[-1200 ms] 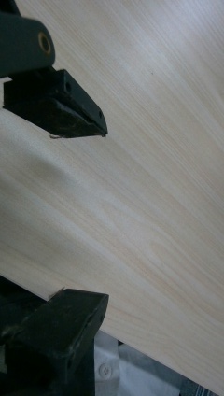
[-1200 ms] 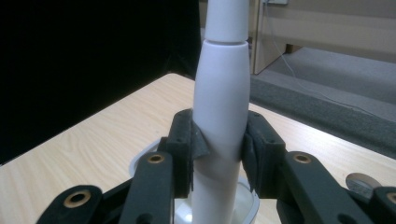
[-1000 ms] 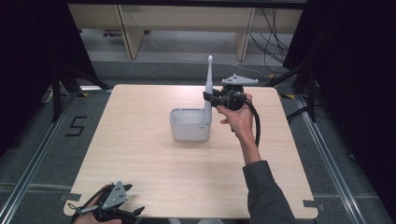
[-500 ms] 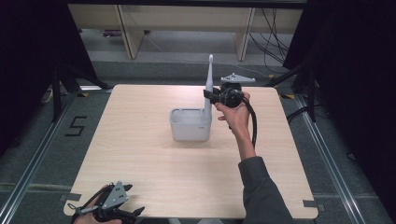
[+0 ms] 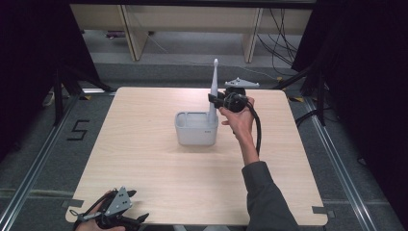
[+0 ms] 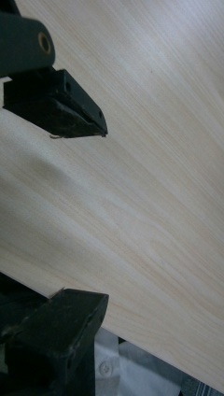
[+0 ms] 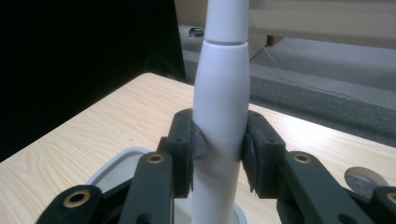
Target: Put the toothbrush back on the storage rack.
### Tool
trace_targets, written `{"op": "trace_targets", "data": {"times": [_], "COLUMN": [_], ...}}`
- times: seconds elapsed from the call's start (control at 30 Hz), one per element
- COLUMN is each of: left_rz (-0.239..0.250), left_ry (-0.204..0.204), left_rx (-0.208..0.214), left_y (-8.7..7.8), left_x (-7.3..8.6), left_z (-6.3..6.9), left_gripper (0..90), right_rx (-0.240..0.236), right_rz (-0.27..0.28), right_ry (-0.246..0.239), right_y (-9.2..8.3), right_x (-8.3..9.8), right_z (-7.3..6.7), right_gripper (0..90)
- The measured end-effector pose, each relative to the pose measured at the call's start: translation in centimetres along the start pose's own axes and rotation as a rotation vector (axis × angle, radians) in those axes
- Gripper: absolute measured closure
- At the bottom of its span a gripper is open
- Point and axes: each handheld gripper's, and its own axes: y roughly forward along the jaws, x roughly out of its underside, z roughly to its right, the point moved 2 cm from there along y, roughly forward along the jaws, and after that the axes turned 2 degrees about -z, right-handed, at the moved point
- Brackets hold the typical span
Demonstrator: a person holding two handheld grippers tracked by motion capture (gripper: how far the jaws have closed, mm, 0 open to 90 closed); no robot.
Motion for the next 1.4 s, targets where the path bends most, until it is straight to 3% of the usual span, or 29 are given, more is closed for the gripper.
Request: {"op": "trace_targets", "data": {"times": [0.03, 0.07, 0.17, 0.2, 0.23, 0.27, 0.4, 0.5, 0.53, 0.57, 0.73, 0.77, 0.83, 0.97, 1.0, 1.1, 1.17, 1.33, 1.4], "left_rz": [-0.021, -0.015, 0.009, -0.014, -0.02, -0.002, -0.018, 0.002, 0.002, -0.014, -0.003, -0.003, -0.028, -0.009, -0.005, -0.011, -0.011, -0.003, -0.008], "left_ry": [0.017, -0.002, -0.003, 0.004, 0.018, -0.005, 0.017, 0.0, 0.004, 0.014, -0.006, -0.006, 0.003, 0.008, 0.006, 0.009, 0.008, 0.009, 0.013], "left_rx": [0.004, 0.007, 0.006, 0.003, 0.003, 0.007, 0.003, 0.001, 0.0, 0.004, 0.008, 0.008, 0.017, 0.003, 0.004, 0.006, 0.005, -0.009, -0.008], "left_y": [-0.1, -0.1, 0.1, 0.0, -0.1, 0.0, -0.1, 0.0, 0.0, -0.1, 0.1, 0.1, -0.1, 0.0, 0.1, 0.0, 0.0, 0.0, 0.0], "left_x": [0.0, 0.0, 0.0, 0.0, 0.0, 0.0, 0.0, 0.0, 0.0, 0.0, 0.0, 0.0, 0.0, 0.0, 0.1, 0.1, 0.1, 0.1, 0.1], "left_z": [-0.1, 0.0, 0.0, 0.0, -0.1, 0.1, -0.1, 0.0, 0.0, 0.0, 0.1, 0.1, 0.0, 0.0, 0.0, -0.1, 0.0, -0.1, -0.1], "left_gripper": [15.6, 15.6, 15.6, 15.6, 15.7, 15.6, 15.7, 15.6, 15.6, 15.6, 15.6, 15.6, 15.6, 15.6, 15.7, 15.6, 15.6, 15.7, 15.6], "right_rx": [0.007, 0.007, 0.007, 0.011, 0.004, 0.015, 0.017, 0.017, 0.02, 0.016, 0.017, 0.022, 0.02, 0.025, 0.032, 0.032, 0.034, 0.038, 0.049], "right_rz": [-0.01, -0.01, -0.002, -0.003, -0.012, -0.015, -0.013, -0.025, -0.026, -0.018, -0.031, -0.028, -0.038, -0.04, -0.053, -0.047, -0.059, -0.07, -0.065], "right_ry": [0.007, 0.007, 0.0, -0.014, 0.009, -0.018, -0.014, -0.025, -0.003, -0.034, -0.033, -0.053, -0.024, -0.034, -0.063, -0.041, -0.062, -0.048, -0.073], "right_y": [0.2, 0.2, 0.5, 0.6, 0.6, 0.7, 0.9, 0.9, 0.9, 1.0, 0.9, 0.9, 0.8, 0.8, 0.8, 0.9, 0.9, 1.3, 1.6], "right_x": [0.3, 0.3, 0.5, 0.6, 0.7, 0.9, 1.3, 1.6, 1.7, 1.8, 2.3, 2.3, 2.5, 2.8, 2.9, 3.1, 3.3, 3.6, 3.8], "right_z": [-0.1, -0.1, 0.0, 0.1, -0.1, -0.1, -0.2, -0.1, -0.3, -0.2, -0.6, -0.5, -0.7, -0.7, -0.5, -0.7, -0.5, -0.6, -0.6], "right_gripper": [66.6, 66.6, 66.6, 66.6, 66.5, 66.6, 66.5, 66.5, 66.5, 66.5, 66.4, 66.4, 66.4, 66.4, 66.4, 66.4, 66.4, 66.5, 66.5]}}
